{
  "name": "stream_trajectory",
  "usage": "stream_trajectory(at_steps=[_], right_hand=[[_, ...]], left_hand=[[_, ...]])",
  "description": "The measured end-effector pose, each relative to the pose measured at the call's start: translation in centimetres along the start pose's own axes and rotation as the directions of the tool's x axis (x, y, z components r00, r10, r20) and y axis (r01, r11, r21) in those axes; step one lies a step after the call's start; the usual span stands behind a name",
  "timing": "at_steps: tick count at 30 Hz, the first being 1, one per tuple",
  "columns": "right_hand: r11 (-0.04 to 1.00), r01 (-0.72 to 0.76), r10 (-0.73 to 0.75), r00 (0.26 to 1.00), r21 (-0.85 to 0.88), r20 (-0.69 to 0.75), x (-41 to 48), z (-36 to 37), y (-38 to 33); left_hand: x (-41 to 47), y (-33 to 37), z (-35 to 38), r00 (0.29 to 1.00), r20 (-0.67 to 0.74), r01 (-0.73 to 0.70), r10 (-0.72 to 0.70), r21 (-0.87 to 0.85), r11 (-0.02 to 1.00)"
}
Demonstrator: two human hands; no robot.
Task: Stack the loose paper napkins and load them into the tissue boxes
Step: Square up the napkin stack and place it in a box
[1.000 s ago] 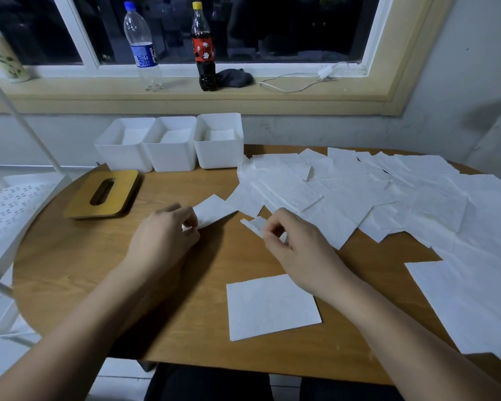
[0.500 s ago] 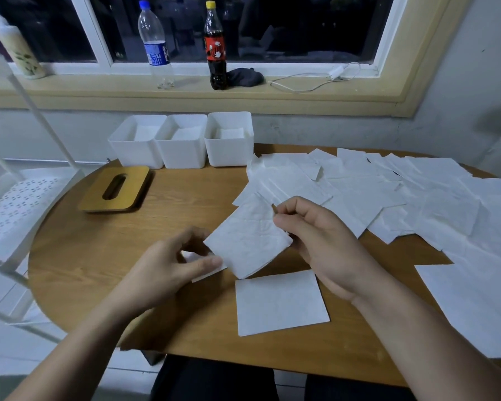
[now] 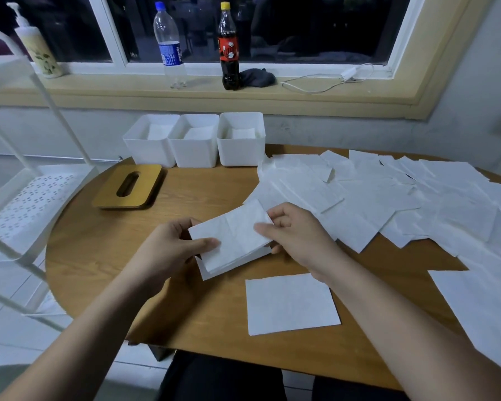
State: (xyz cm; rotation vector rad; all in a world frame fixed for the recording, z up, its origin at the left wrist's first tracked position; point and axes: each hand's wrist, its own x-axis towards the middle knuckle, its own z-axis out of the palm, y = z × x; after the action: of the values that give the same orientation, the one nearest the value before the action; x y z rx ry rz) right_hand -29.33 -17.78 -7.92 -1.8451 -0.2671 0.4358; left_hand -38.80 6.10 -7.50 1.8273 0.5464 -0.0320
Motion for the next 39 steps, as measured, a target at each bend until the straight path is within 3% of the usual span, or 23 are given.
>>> stream_trajectory(at_steps=[4,8,30,39], right_hand=[[0.939,0.053,-0.081,0.994,-0.339,-0.068,1.2,0.8,1.1],[0.867,0.06,-0.112,0.991,-0.494,-0.076,1.6,1.1,1.9],[0.849,0.05,-0.118,0.988,-0.526,-0.096,2.4,1.4,2.9],[0.822,0.098,-0.177,0.98,-0.561,-0.088,2.0,1.4,2.8]], left_hand=[[0.7,-0.1,0.2,1.0,-0.024,0.01,-0.004,0.228,0.974],[0.8,-0.4,0.5,0.998,-0.053,-0.011,0.035,0.401,0.916],[1.9,-1.2,-0.1,0.984,-0.113,-0.048,0.14,0.585,0.809],[3.7,0.2,-0.7,1.0,-0.007,0.002,0.003,0.628,0.778]])
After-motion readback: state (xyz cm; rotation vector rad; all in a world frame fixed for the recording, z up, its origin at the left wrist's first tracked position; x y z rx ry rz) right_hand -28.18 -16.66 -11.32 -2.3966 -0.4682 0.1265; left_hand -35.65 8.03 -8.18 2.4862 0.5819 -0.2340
